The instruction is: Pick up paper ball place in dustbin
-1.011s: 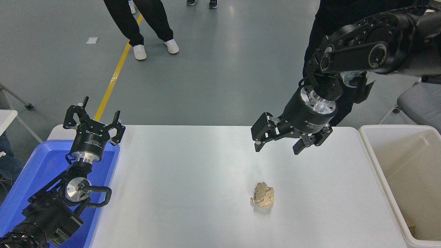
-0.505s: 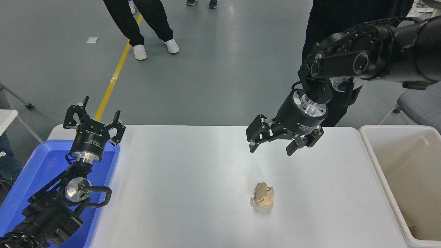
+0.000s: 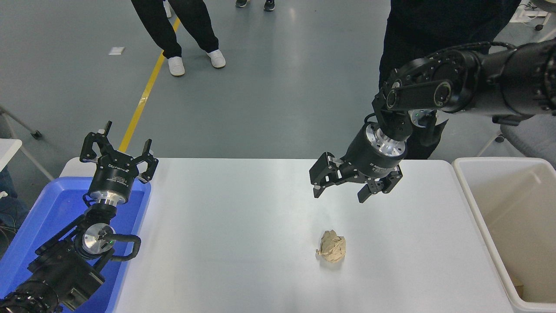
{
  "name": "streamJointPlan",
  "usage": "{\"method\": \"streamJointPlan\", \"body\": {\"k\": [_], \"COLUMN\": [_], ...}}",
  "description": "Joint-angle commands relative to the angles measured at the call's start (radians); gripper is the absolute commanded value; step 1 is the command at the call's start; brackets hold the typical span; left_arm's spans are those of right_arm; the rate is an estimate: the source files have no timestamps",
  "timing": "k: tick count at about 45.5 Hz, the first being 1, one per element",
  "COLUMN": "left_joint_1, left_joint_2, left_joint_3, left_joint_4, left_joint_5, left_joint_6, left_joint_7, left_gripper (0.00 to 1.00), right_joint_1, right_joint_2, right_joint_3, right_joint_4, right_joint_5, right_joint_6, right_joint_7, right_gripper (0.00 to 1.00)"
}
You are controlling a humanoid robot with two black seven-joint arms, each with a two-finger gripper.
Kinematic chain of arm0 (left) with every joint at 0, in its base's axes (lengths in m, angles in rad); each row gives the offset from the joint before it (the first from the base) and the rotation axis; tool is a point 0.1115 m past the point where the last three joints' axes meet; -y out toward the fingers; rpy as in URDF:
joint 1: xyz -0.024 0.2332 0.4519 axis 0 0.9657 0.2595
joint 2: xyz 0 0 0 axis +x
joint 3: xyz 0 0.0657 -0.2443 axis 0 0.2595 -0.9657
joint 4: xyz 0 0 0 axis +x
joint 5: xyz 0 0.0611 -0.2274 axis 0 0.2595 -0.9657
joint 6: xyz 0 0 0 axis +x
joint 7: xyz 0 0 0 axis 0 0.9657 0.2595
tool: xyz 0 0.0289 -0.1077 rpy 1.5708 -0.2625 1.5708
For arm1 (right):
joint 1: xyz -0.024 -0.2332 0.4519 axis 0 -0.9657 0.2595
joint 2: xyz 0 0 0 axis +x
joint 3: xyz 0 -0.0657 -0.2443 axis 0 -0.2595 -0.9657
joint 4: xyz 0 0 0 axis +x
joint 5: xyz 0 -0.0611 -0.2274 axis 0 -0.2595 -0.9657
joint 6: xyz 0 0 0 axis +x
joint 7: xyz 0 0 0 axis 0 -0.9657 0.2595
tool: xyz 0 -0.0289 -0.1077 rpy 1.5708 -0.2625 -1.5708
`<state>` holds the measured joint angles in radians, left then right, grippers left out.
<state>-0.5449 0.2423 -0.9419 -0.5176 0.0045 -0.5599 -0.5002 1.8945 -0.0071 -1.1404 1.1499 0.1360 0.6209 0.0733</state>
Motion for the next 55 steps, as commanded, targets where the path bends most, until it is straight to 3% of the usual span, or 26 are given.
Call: {"method": "streamJointPlan", "body": {"k": [1,18,55], "left_joint_1": [0.0,0.0,0.0], "left_joint_2": [0.0,0.0,0.0], "left_joint_3": [0.0,0.0,0.0], "left_joint_4": [0.001,0.001,0.001], "left_joint_5": [0.0,0.0,0.0], "left_joint_6": [0.0,0.0,0.0], "left_joint_7": [0.0,-0.001,-0.001], "left_gripper": [0.98,0.98,0.98], "right_joint_1": [-0.195,-0.371,-0.505], "right_joint_2": [0.007,0.007,0.007], "right_joint_3": [-0.022,-0.085,0.048], "right_joint_4": [-0.078,-0.119,-0.14], "right_joint_5": [-0.018,-0.03,-0.029], "right_joint_6": [-0.277,-0.426,-0.418], "right_joint_7": [-0.001,-0.001,0.002], "right_gripper": [1.0,1.0,1.0]}}
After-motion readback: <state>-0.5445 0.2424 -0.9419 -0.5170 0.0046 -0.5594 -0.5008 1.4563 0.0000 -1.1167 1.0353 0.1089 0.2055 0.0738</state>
